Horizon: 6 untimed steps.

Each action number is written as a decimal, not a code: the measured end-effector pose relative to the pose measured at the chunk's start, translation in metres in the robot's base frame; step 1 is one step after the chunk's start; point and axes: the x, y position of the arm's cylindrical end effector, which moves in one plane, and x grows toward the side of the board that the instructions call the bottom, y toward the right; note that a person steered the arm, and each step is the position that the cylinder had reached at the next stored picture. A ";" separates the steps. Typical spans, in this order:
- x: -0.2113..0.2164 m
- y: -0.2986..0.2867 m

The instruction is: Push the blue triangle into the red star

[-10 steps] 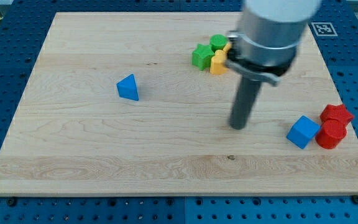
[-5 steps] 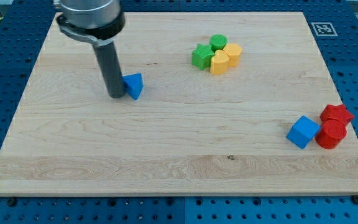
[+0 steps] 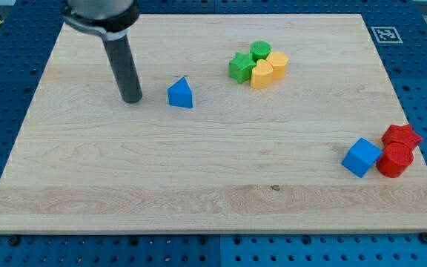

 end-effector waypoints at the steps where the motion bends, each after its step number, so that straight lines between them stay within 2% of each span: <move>1: -0.001 0.036; 2: 0.043 0.105; 3: 0.067 0.170; 4: 0.067 0.153; 5: 0.057 0.096; 6: 0.026 0.089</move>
